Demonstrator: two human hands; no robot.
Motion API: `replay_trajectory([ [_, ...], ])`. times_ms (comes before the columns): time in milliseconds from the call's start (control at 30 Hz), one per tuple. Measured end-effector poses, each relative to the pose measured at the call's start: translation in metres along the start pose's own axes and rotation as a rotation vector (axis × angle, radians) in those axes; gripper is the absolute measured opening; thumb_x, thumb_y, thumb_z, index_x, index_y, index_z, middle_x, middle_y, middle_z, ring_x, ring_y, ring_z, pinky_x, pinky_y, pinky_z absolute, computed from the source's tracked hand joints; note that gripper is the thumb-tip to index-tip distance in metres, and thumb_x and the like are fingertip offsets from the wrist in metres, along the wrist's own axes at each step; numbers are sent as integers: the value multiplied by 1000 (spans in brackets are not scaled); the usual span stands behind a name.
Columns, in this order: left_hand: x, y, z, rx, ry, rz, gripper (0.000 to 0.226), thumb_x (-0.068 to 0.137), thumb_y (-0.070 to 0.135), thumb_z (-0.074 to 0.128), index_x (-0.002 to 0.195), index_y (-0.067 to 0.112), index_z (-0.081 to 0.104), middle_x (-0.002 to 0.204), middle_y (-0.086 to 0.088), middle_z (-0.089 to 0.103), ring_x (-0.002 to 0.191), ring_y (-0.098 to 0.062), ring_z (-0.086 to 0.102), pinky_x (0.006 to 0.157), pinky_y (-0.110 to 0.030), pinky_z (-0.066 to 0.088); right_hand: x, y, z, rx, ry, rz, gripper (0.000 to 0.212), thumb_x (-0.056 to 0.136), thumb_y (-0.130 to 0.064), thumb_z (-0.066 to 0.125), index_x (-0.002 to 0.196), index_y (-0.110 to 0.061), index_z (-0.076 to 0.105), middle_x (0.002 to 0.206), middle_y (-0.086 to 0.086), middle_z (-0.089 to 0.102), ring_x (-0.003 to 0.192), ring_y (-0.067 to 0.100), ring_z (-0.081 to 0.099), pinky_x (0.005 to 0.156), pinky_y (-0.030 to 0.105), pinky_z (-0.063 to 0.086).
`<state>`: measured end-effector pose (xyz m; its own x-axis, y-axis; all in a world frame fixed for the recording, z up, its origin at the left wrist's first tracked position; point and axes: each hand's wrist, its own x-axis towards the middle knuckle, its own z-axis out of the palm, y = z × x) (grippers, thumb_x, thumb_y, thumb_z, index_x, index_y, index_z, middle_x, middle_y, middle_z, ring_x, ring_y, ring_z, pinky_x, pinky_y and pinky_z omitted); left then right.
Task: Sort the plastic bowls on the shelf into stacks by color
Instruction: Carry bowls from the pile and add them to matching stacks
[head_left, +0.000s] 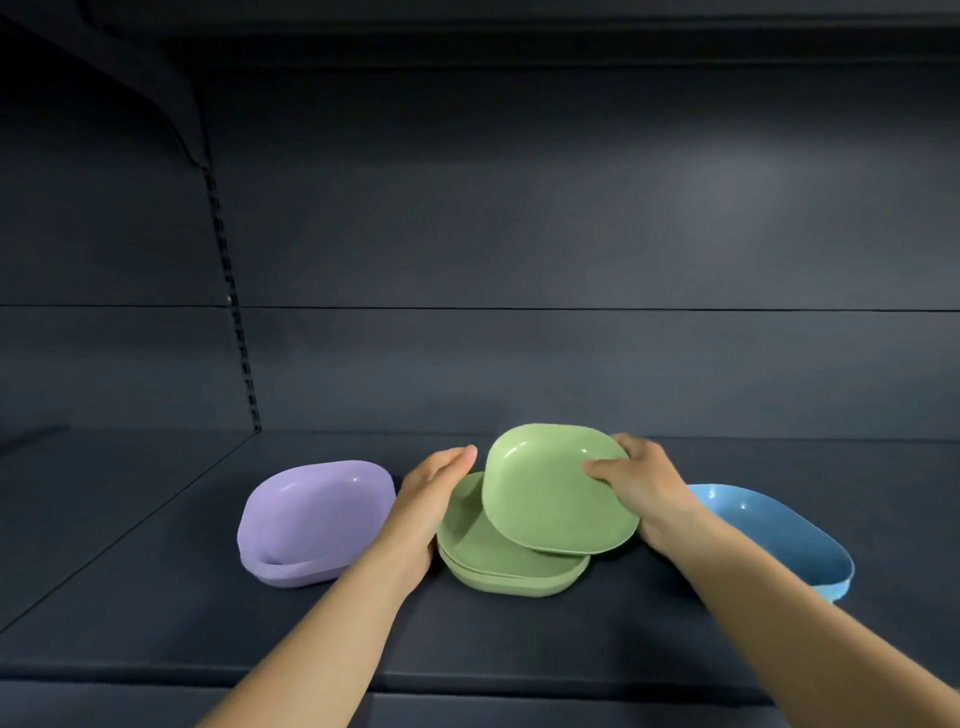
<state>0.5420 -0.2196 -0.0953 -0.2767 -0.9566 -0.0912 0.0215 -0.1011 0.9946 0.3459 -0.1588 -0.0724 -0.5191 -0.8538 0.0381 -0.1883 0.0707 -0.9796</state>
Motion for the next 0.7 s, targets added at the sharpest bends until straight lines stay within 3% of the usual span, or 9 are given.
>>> replay_trajectory([
  [67,2,0,0,-38,-19,9,15,86,42,63,99,35,64,117,11,64,112,-13,59,105,-37,42,-2,9,14,4,-36,-4,18,84,-3,64,101,-7,65,97,9,68,88,24,63,81,36,50],
  [200,4,-4,1,-34,-76,38,22,87,28,64,110,30,63,119,11,64,113,-9,58,106,-31,40,-11,22,33,24,-174,-17,40,86,-10,65,125,-13,56,119,0,58,114,15,55,93,22,38],
  [300,4,-4,-2,-29,-93,64,37,88,11,62,124,19,58,122,7,63,108,-5,58,90,-19,44,-11,27,35,26,-219,-16,53,84,-12,67,133,-18,49,128,-3,53,120,15,52,105,29,37],
  [367,6,-5,-4,9,-105,72,41,88,6,62,126,18,56,125,6,62,108,-4,58,92,-20,44,-11,29,34,21,-223,-14,57,83,-12,69,135,-20,47,130,-3,53,120,16,52,108,33,37],
  [433,7,-6,-4,53,-114,72,45,86,4,64,127,18,56,126,8,61,114,-7,56,99,-25,40,-11,30,33,6,-214,-12,59,81,-10,69,135,-19,47,129,-3,54,118,16,54,107,34,40],
  [567,6,-7,-3,128,-102,43,49,83,2,66,128,20,57,117,5,63,106,-12,60,85,-22,45,-12,31,31,-28,-218,-10,54,76,-3,70,126,-15,54,105,2,69,96,19,67,91,36,53],
  [700,8,-8,-5,157,-105,27,56,80,-3,67,129,21,56,116,1,65,104,-16,63,85,-26,48,-14,29,31,-26,-238,-15,52,73,7,69,117,-18,57,96,1,69,89,18,67,80,30,54],
])
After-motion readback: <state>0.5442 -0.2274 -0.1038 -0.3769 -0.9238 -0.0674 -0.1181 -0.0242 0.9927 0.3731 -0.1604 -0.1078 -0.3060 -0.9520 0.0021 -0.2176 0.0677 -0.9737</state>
